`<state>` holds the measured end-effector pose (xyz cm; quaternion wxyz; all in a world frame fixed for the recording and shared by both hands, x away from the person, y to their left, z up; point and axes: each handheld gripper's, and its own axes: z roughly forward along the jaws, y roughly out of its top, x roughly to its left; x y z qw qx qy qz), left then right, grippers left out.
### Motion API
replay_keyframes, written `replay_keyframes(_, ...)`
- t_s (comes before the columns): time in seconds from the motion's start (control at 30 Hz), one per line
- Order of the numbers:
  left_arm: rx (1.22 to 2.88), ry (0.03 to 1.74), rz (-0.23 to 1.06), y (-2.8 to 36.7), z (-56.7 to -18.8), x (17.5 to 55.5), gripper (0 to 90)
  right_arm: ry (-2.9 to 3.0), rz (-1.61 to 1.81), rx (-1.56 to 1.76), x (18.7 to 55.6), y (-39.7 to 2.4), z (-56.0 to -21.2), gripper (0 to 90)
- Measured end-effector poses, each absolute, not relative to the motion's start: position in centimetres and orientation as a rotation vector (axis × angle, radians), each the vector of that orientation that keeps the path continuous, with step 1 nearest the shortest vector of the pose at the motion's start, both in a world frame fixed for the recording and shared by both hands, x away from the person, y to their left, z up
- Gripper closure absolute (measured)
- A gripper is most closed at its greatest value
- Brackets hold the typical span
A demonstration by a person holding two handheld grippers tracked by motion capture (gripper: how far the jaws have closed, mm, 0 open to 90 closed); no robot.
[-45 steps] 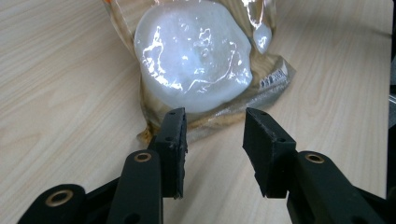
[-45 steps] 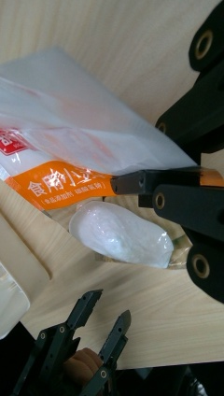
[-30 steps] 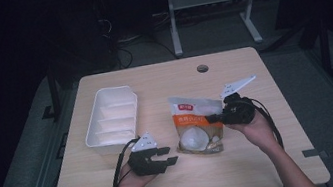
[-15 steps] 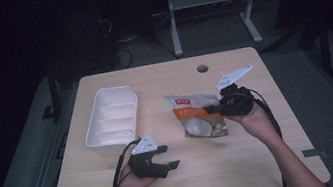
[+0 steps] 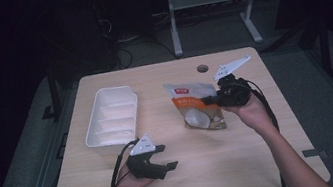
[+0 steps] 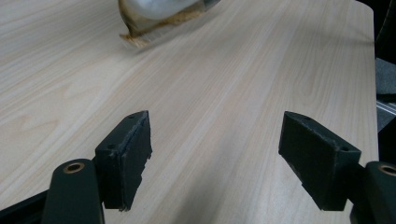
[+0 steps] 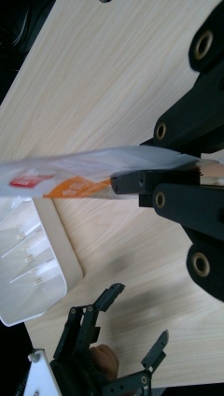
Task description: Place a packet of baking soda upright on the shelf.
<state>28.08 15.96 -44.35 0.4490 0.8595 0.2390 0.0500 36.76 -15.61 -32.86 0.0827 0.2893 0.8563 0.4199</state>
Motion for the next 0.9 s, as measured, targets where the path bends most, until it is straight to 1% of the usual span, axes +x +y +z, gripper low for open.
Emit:
replay_keyframes(0.1,2.140,0.579,0.138,15.9,-44.3,27.9,25.1,2.561,1.242,0.857,36.9,-15.4,-32.6,89.9)
replay_keyframes(0.4,2.151,0.578,0.127,15.6,-44.4,27.6,25.0,2.540,1.288,0.850,37.5,-15.0,-32.1,89.9)
replay_keyframes(0.67,2.146,0.596,0.125,16.4,-44.7,26.9,24.8,2.522,1.320,0.819,38.4,-13.7,-31.0,89.9)
replay_keyframes(0.9,2.178,0.566,0.153,16.3,-44.7,26.8,24.7,2.519,1.348,0.805,39.4,-12.4,-30.5,89.9)
